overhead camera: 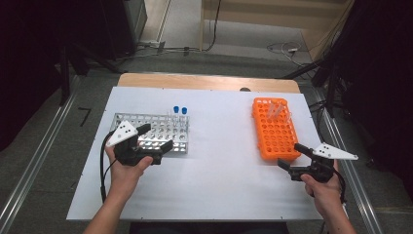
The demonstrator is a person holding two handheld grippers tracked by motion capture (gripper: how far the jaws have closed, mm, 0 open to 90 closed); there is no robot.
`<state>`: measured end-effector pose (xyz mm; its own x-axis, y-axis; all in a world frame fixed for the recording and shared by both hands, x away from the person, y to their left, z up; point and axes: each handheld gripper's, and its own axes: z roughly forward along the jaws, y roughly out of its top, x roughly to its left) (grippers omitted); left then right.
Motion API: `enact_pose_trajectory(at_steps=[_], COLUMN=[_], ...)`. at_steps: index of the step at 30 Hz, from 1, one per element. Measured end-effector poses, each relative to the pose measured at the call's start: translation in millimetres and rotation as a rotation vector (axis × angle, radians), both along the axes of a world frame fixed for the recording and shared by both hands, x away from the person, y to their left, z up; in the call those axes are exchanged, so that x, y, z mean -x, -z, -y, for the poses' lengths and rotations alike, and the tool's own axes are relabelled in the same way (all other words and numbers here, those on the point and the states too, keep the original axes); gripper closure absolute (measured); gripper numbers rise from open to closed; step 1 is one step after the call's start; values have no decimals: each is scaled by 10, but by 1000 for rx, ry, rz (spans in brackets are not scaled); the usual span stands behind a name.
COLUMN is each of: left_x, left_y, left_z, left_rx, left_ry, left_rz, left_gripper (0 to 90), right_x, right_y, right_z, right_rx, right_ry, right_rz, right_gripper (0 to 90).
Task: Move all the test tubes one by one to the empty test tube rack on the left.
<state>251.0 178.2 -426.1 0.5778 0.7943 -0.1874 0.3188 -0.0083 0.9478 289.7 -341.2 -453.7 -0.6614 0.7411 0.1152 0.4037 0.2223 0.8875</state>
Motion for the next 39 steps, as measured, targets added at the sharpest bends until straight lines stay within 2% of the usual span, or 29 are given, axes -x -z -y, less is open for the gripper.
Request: enact_pose_trajectory(at_steps=[3, 5, 9, 13, 19, 24, 29, 34, 39], left_x=[102, 156, 226, 272, 277, 270, 254, 264, 268], left_y=[43, 79, 137, 192, 234, 248, 278, 290, 296], left_z=[-2, 4, 13, 17, 26, 12, 14, 21, -13], left_rx=[11, 0, 6, -6, -6, 6, 8, -8, 1], left_ry=[9, 12, 31, 35, 38, 29, 23, 27, 24], left_rz=[5, 6, -1, -1, -15, -22, -33, -36, -34], left_gripper=[0, 0, 0, 0, 0, 0, 0, 0, 0], right_x=[-72, -124, -246, -386, -634, -842, -1011, -1130, -1204], right_y=[-11, -20, -41, -48, -58, -53, 26, 135, 164], right_z=[8, 4, 11, 14, 42, 93, 128, 141, 110], right_rx=[-3, 7, 15, 30, 51, 25, 25, 57, 69], right_ry=[20, 30, 71, 100, 149, 187, 209, 223, 227], right_rz=[-2, -6, -9, 1, -3, -19, -64, -100, -90], right_gripper=[42, 51, 86, 138, 234, 331, 397, 465, 518])
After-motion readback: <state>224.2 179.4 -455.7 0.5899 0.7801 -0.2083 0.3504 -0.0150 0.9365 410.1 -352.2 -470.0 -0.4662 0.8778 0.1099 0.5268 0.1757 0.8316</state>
